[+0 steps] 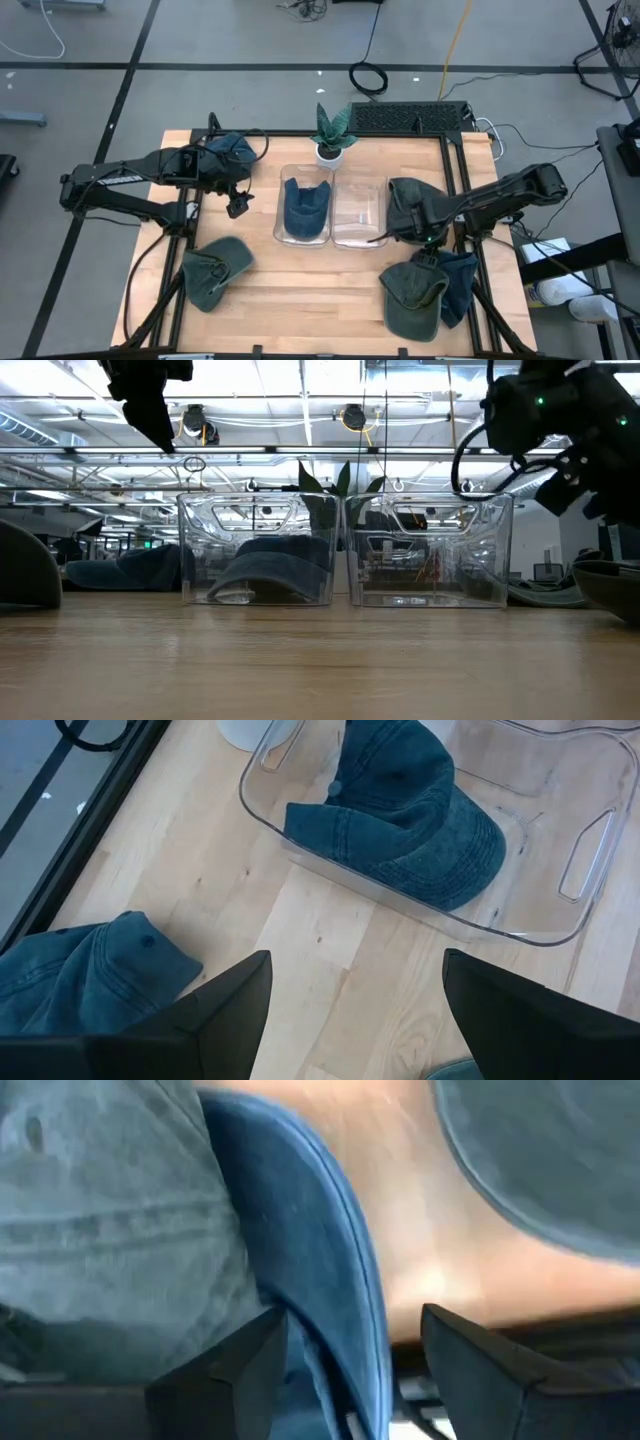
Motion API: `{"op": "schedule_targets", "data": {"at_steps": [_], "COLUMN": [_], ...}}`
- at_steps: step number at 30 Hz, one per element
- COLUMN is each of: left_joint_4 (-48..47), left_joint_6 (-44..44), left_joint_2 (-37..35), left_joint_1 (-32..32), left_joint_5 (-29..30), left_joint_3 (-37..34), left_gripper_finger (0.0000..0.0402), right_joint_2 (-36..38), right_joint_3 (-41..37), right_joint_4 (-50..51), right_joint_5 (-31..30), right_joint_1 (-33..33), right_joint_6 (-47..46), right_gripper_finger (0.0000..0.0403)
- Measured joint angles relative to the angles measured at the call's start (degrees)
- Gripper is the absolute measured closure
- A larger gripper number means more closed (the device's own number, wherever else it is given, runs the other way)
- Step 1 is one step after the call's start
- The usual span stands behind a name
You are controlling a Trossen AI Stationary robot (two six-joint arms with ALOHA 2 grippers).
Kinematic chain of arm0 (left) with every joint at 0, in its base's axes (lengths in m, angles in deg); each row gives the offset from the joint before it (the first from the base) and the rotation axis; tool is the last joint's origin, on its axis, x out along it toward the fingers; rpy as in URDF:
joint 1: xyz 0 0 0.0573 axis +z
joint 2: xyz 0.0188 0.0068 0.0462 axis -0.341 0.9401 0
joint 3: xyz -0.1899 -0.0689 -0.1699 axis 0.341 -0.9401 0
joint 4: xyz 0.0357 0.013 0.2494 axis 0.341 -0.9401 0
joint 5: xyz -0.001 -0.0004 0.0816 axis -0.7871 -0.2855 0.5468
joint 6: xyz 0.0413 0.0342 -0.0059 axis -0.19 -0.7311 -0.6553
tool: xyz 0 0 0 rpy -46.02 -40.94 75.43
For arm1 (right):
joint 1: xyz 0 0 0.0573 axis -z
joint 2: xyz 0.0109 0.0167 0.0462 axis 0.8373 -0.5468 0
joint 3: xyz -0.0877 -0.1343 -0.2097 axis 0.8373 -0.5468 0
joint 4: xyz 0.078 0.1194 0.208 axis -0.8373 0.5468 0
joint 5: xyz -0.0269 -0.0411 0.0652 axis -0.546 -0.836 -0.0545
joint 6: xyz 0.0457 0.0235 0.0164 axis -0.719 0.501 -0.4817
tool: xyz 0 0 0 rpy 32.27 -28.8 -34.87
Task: Pick & Place hat
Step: Put the bottom blue cap into the left transparent bin
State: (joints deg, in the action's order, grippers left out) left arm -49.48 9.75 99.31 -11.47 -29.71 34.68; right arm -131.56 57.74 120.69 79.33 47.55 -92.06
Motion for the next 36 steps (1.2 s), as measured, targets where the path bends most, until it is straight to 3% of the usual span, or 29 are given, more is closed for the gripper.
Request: {"op": "schedule_targets", "data": {"at_steps": [9, 25, 36], "left_joint_4": [0.00, -0.02, -0.02], "left_joint_6": [0.11, 0.60, 0.37], "left_joint_2": [0.00, 0.00, 0.00], "left_joint_1": [0.01, 0.00, 0.02], "left_joint_5": [0.01, -1.85, -1.85], "left_joint_3": [0.00, 0.00, 0.00], "left_gripper_finger": [0.0107, 0.0107, 0.0107], "right_joint_2": [0.00, 0.00, -0.02], "right_joint_3": [-4.88, -5.03, -5.03], "right_joint_4": [-5.15, -5.54, -5.54], "right_joint_5": [1.50, 0.06, -0.17], "right_joint_1": [0.00, 0.00, 0.00], "right_joint_6": [2.48, 4.04, 4.34], "right_gripper_finger": [0.0185, 0.0242, 0.0249]}}
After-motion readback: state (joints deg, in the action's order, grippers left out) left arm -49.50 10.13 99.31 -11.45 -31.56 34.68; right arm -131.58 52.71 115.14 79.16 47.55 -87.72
